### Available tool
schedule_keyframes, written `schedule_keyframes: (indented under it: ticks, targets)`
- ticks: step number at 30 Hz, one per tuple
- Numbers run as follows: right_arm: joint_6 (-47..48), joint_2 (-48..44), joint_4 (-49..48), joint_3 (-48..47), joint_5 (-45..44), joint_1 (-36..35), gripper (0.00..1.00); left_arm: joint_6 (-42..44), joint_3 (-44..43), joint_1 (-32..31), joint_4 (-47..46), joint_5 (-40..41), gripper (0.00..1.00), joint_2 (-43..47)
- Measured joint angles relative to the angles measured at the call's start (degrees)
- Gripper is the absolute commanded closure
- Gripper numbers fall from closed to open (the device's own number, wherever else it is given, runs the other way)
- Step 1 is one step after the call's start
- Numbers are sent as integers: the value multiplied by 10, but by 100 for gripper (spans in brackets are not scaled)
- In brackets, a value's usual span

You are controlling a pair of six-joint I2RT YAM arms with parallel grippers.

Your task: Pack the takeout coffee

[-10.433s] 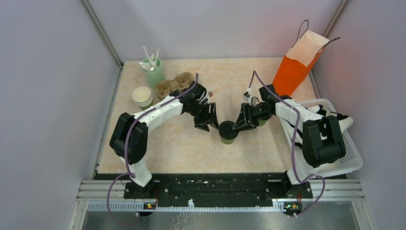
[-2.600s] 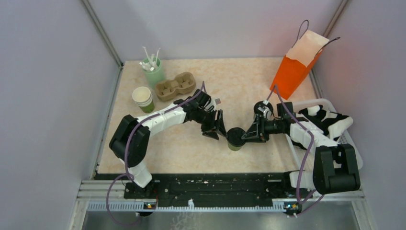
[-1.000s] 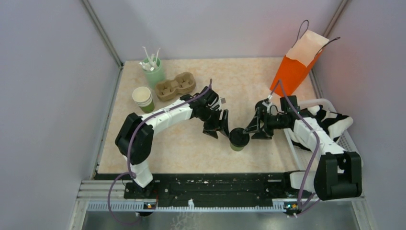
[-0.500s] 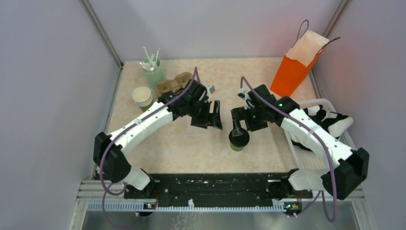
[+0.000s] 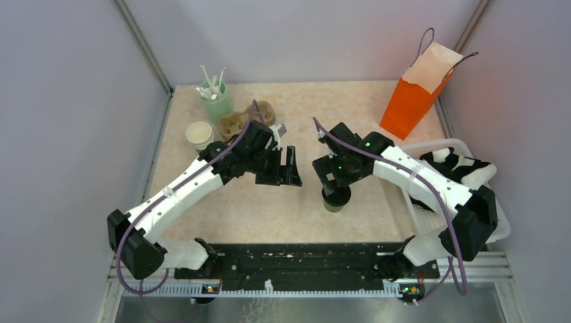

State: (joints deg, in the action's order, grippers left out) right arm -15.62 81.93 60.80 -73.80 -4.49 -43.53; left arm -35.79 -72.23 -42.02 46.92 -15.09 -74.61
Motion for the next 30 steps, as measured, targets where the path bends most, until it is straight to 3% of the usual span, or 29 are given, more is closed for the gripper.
schedule_keyframes:
  ticks: [19, 30]
  targets:
    - [-25, 34, -13, 4, -39, -36, 6, -5, 13, 0, 12, 11, 14, 44]
    - [-48, 33, -25, 22, -50, -37, 19, -4, 15, 0, 13, 11, 14, 44]
